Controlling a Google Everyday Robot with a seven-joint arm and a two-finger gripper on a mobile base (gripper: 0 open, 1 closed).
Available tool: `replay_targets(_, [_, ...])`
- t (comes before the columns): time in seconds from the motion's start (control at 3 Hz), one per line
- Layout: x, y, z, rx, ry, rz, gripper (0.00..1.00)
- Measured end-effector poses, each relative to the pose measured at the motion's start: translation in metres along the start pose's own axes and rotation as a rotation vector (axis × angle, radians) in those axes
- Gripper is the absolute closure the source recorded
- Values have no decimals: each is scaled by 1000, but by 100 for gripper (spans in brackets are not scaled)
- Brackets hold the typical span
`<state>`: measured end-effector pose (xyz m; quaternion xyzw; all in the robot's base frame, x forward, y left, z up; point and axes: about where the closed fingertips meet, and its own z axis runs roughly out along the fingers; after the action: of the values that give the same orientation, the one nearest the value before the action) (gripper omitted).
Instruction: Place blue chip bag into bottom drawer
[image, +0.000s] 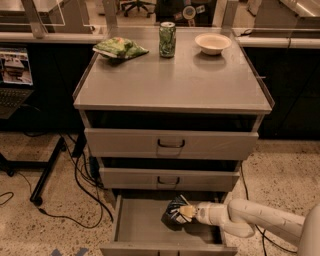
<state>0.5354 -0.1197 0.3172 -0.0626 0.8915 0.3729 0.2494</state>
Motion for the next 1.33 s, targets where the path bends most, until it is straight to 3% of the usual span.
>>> replay_targets(0.33, [10, -8, 2, 2, 9, 40, 100])
replay_targets(1.0, [18, -14, 17, 21, 10, 53, 100])
replay_targets(1.33, [28, -51, 48, 37, 2, 110, 100])
